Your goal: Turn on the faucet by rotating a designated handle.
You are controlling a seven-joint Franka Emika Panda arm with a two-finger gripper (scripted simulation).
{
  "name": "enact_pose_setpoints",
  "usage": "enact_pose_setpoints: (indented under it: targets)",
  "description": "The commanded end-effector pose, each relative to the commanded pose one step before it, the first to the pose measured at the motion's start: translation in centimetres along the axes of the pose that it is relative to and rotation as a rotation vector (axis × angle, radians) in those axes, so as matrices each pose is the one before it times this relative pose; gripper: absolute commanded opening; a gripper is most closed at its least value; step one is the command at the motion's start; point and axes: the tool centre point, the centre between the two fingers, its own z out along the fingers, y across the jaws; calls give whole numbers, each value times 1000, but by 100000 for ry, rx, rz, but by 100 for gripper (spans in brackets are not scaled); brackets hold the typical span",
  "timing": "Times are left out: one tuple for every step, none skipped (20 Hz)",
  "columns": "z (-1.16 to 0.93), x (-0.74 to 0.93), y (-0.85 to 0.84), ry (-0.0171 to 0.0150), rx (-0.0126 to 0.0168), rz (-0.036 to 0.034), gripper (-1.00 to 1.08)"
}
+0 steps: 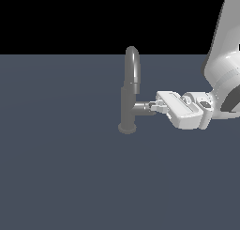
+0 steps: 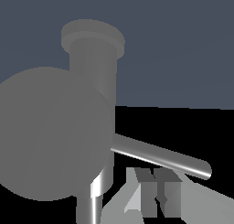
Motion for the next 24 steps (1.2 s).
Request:
enact_pose_setpoints:
  targets:
    - [-113,2812,1224,-80,582,2862,-100]
    - [-14,638,233,-53,4,233,-100]
    - [-14,630,231,-51,4,223,-100]
    - [-15,632,226,-52,6,233,-100]
    - [0,0,0,0,0,0,-100]
    - [159,-2318,-1112,-166,-737,-3611,-100]
    - [-9,394,-107,7,42,203,-100]
    - [-9,392,-106,7,42,203,-100]
    - [-9,390,-106,7,42,203,-100]
    - [-9,388,-105,7,42,203,-100]
    - [-9,386,-105,7,42,203,-100]
    - [-8,378,-103,7,39,191,-100]
    - [-10,381,-103,7,41,203,-100]
    - [-9,373,-102,7,39,191,-100]
    - [-9,371,-102,7,39,191,-100]
    - [-10,375,-102,8,41,203,-100]
    - [-9,366,-100,8,39,191,-100]
    - [-8,358,-99,7,36,179,-100]
    - [-10,362,-99,8,39,191,-100]
    - [-10,359,-98,8,38,191,-100]
    - [-9,351,-97,8,36,179,-100]
    - [-11,358,-97,9,39,197,-100]
    - [-10,345,-96,9,35,179,-100]
    - [-11,346,-96,10,36,185,-100]
